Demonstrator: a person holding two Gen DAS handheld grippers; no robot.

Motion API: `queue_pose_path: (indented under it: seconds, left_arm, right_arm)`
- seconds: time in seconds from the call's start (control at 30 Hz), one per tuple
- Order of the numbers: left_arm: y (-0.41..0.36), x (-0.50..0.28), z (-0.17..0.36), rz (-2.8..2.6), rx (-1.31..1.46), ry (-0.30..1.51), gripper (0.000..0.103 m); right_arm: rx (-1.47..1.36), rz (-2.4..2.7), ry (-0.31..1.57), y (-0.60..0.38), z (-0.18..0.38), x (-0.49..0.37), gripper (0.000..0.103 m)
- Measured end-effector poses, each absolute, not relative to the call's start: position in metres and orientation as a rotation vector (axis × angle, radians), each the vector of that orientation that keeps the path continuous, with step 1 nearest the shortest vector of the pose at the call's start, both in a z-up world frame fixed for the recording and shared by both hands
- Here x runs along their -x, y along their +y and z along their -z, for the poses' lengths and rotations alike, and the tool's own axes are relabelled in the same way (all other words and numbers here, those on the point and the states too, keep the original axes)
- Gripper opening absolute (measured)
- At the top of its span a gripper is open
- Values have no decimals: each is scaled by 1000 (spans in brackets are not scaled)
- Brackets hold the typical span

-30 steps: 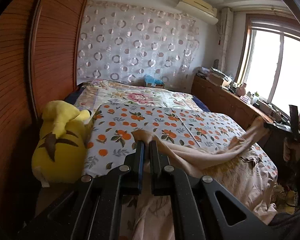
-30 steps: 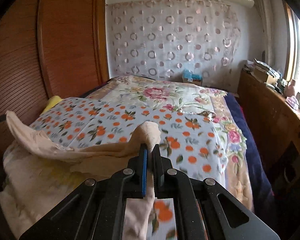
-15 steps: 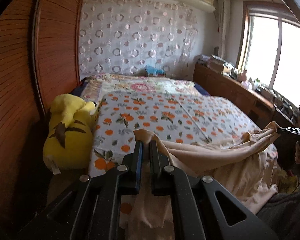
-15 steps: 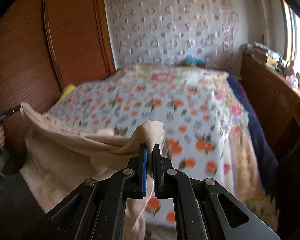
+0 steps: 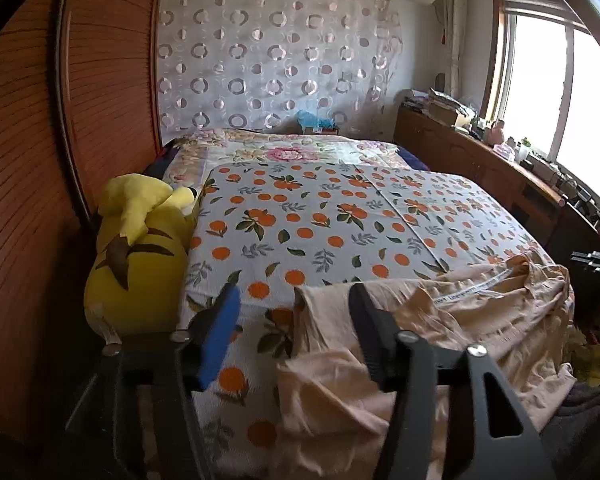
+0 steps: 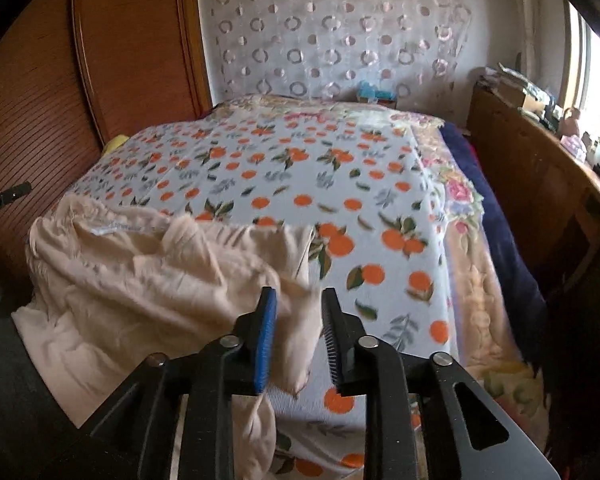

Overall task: Fold small clothes
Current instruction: 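Open and re-close both tools on the beige T-shirt edges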

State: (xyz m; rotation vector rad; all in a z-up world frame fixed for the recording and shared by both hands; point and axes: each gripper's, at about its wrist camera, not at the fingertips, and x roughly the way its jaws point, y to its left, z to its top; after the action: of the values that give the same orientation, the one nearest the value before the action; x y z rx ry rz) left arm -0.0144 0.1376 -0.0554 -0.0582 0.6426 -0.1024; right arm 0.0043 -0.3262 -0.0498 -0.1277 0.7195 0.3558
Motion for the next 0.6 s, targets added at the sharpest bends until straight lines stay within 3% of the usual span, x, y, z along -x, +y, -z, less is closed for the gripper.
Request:
queue_pose_path:
  seconds: [0.07,0.1,0.6]
  left_arm:
    - [137,4,58,113,47,655,64]
    - [136,-3,60,119,34,669,67]
    - [130,-67,105,166,-33,900,70]
  right_arm:
    - [140,-347,702,-322,47,-10,41]
    - [146,-344,696,-320,46,-15,42]
    - [164,-409,773,-297,85,-78,44]
